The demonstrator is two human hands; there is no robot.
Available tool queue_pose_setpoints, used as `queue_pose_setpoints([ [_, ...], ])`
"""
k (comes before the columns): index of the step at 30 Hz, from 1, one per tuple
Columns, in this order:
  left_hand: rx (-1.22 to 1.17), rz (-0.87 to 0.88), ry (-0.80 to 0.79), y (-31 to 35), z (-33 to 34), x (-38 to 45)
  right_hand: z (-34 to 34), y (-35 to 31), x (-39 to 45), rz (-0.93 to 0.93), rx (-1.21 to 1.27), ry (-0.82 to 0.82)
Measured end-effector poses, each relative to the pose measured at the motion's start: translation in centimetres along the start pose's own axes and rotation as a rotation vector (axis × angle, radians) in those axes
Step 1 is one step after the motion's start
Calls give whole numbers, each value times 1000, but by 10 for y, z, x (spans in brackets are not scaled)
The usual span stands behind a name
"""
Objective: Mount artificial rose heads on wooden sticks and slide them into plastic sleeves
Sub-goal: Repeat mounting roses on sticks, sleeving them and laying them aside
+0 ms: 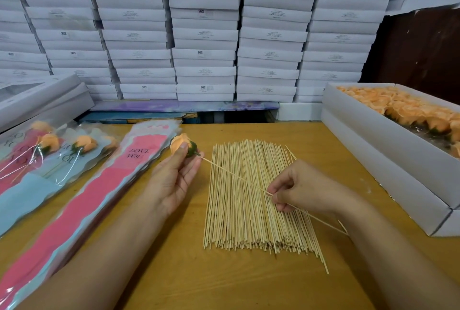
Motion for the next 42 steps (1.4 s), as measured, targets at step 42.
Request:
queue_pose_setpoints([
  [42, -47, 30, 72, 2, 1, -8, -5, -16, 3, -96, -194, 301],
])
Point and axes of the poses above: each hand's wrist, its own x-axis towards the middle knuckle, its own z-axis out of the palm, y = z × x, the point moved 8 cm from there along x, towards the middle knuckle, and after that the axes turned 9 degrees about -y, right-handed, at the moved point
